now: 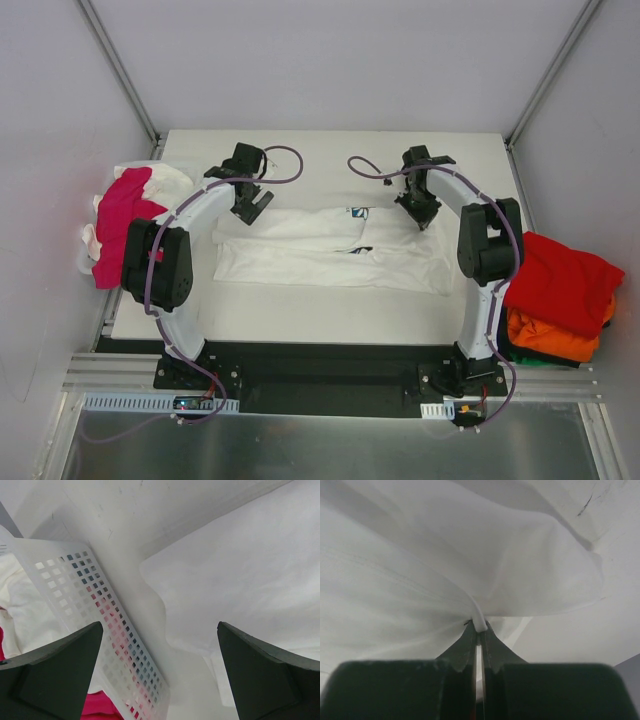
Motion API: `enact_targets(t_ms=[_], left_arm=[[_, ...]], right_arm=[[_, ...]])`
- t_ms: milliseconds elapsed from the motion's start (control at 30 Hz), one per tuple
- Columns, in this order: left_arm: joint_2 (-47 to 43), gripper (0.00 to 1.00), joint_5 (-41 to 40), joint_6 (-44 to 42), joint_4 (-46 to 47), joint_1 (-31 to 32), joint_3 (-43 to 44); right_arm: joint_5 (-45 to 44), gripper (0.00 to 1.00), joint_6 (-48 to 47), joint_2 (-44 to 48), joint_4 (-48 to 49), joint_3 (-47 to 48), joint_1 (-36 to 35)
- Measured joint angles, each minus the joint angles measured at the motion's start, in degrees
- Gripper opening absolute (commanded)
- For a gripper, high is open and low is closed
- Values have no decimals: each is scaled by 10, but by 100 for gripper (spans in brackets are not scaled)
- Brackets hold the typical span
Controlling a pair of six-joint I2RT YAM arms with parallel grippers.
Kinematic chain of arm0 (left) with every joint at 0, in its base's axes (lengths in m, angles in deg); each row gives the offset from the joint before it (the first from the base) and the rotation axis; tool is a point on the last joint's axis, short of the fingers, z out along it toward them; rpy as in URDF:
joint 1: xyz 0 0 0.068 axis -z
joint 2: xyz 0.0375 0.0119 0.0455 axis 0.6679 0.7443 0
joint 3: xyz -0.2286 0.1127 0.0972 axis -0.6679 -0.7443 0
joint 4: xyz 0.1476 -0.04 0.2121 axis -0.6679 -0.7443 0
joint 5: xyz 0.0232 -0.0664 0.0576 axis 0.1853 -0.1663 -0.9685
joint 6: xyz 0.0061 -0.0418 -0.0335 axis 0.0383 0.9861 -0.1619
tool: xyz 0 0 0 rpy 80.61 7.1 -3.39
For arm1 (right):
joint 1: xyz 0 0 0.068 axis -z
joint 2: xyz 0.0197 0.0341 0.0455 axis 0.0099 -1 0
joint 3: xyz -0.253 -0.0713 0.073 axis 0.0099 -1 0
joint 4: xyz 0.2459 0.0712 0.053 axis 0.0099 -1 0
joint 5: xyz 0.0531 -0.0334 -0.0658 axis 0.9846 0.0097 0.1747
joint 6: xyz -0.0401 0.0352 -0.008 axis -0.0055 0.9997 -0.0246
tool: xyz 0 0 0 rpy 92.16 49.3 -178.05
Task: Fold and stack the t-shirts
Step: Fold the other side of the tshirt into a rectangle
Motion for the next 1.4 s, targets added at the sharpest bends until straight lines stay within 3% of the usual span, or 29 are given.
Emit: enact_targets(t_ms=[267, 600, 1033, 1100, 1167, 1233, 1300, 1400], left_arm=[[0, 99, -1, 0, 0, 0, -1], [0, 99, -1, 0, 0, 0, -1], [0, 99, -8, -1, 3, 0, -23], [0, 99, -10, -1, 3, 0, -23], [0, 99, -11, -1, 3, 0, -23], [0, 99, -12, -1, 3, 0, -23], [0, 99, -13, -1, 3, 0, -23], [0, 99, -14, -1, 3, 0, -26]], right_arm=[[-7, 1, 3, 57, -17, -34, -11], [-20, 1, 30, 213, -57, -121, -106], [3, 1, 61, 242, -79, -260, -167], [9, 10, 60, 246, -79, -266, -172], [15, 30, 61, 248, -79, -269, -174], [21, 39, 61, 248, -78, -270, -176], [25, 57, 60, 248, -78, -270, -176], [30, 66, 58, 248, -78, -269, -176]])
